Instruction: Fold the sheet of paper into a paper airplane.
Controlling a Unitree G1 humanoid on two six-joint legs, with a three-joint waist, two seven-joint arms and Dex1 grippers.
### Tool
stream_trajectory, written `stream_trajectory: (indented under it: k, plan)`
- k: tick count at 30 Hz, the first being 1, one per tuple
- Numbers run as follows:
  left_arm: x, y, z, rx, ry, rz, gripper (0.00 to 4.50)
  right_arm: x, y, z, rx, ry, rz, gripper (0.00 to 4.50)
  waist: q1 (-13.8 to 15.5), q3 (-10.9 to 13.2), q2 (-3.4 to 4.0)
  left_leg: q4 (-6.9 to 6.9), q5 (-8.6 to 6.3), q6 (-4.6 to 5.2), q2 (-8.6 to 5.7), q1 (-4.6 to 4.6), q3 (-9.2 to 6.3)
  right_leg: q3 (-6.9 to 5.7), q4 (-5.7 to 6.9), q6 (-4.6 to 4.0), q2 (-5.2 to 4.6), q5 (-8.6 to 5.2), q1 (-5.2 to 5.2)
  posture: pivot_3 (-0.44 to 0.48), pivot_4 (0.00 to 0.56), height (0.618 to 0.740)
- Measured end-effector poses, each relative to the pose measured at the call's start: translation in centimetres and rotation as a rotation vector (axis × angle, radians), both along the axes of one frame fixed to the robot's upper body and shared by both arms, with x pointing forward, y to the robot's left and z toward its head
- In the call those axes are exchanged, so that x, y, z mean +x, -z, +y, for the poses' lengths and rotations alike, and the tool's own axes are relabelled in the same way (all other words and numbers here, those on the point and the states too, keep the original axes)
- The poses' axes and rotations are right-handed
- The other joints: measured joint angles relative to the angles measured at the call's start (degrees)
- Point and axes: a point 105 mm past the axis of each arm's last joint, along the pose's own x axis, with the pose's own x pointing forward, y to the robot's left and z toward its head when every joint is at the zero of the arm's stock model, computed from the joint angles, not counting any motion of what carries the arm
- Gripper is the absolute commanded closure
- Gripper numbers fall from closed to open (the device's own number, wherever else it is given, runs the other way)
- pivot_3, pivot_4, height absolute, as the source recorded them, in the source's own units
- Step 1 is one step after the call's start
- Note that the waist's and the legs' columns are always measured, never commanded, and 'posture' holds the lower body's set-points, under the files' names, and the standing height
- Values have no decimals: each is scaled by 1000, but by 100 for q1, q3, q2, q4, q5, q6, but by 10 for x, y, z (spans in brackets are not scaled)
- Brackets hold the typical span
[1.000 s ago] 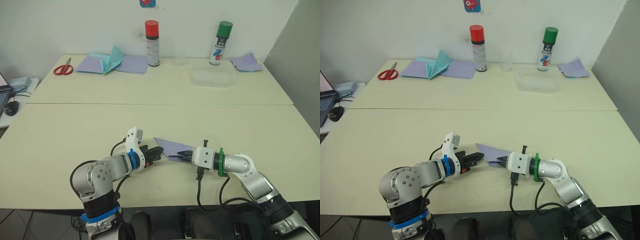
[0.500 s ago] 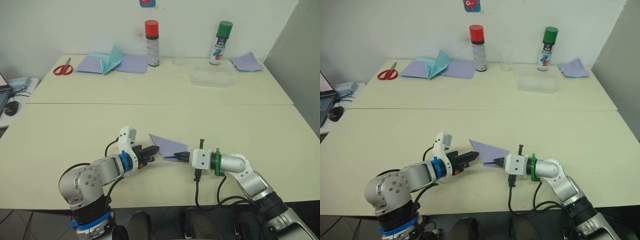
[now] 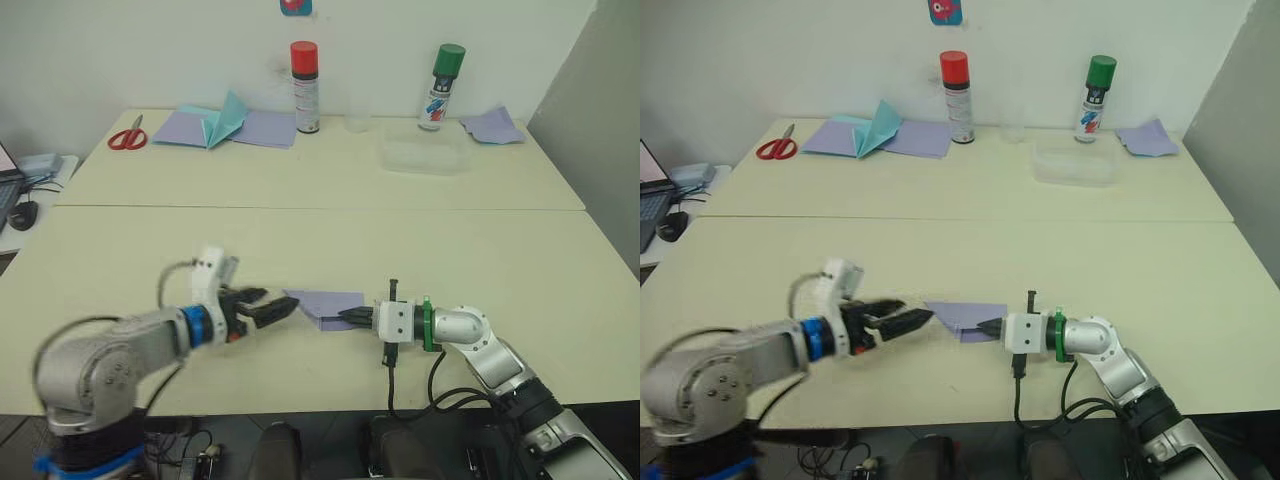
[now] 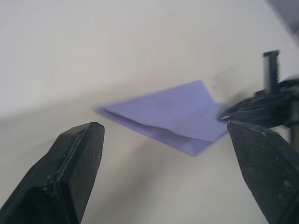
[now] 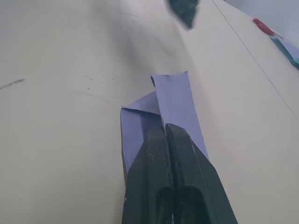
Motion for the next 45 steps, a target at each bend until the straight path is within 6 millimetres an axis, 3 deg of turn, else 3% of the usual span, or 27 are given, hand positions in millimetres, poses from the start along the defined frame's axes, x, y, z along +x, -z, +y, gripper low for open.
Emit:
stream_trajectory:
  k: [2, 10, 16, 22, 35, 38, 45]
  plan:
    - [1, 5, -10, 27, 102, -71, 22, -1, 1, 1, -6, -18, 0, 4500, 5, 1, 1, -1, 0, 1, 2, -1, 10, 6, -1, -1, -10, -1, 0, 0, 150, 740]
    - [9, 31, -43, 55, 286, -189, 2528, -7, -2, 2, 9, -49, 19, 4500, 14, 2, -2, 2, -2, 3, 0, -17, 19, 0, -9, 46, -6, 25, -8, 0, 150, 740]
    - [20, 44, -41, 102, 278, -189, 4477, -9, -1, -1, -5, -47, 26, 4500, 10, 2, -2, 3, -1, 3, 4, -15, 13, -5, -4, 43, 12, 23, -11, 0, 150, 740]
    - [14, 64, -36, 176, 304, -121, 4477, -13, 1, -2, -11, -38, 43, 4500, 6, 3, -1, -1, -2, 3, 5, -13, 11, -5, -1, 35, 13, 18, -12, 0, 150, 740]
    - [20, 71, -43, 271, 350, -173, 4477, -15, -3, -1, -11, -27, 45, 4500, 12, -4, 2, 6, -1, 3, 5, 6, 25, -1, -1, 44, 9, 23, 4, 0, 150, 740]
    - [19, 71, -43, 270, 353, -176, 4500, -16, -6, -1, -8, -32, 32, 3959, 11, -6, 2, 5, -1, 3, 4, 6, 25, -2, -1, 46, 7, 24, 4, 0, 150, 740]
    - [17, 72, -42, 275, 357, -181, 4500, -23, -10, -9, 0, -19, 34, 1438, 13, -6, 2, 0, -1, 3, 4, 6, 24, -5, -1, 44, 8, 22, 4, 0, 150, 740]
